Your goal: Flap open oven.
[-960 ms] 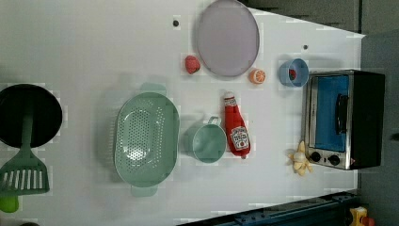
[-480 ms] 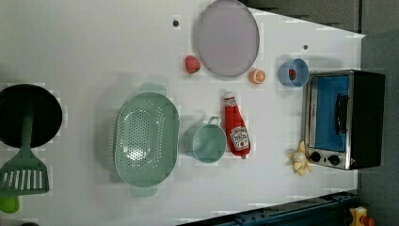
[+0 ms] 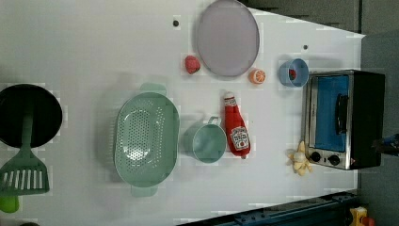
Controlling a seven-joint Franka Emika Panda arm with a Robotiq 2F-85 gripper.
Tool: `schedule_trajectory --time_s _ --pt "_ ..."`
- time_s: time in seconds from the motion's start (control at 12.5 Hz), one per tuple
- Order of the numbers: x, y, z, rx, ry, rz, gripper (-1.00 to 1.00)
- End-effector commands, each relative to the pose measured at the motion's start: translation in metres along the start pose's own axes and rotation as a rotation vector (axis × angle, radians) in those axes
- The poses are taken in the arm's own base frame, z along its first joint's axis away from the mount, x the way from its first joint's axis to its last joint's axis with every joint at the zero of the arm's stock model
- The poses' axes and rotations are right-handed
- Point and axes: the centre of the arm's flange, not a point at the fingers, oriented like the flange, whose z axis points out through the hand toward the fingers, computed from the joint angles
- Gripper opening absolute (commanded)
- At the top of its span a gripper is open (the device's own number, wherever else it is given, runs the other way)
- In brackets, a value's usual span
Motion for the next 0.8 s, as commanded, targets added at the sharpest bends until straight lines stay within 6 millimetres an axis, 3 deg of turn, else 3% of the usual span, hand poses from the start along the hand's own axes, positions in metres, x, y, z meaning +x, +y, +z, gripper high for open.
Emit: schedule_trajectory --time_s 0.08,0.4,0.8 --pt "0.023 0.016 0.007 0.011 0.039 -0.157 -0.65" --pt "0.061 0.038 0.04 0.039 0.116 -0.388 -0.65" --pt "0.096 0.072 0.091 0.035 0.131 -0.547 -0.65"
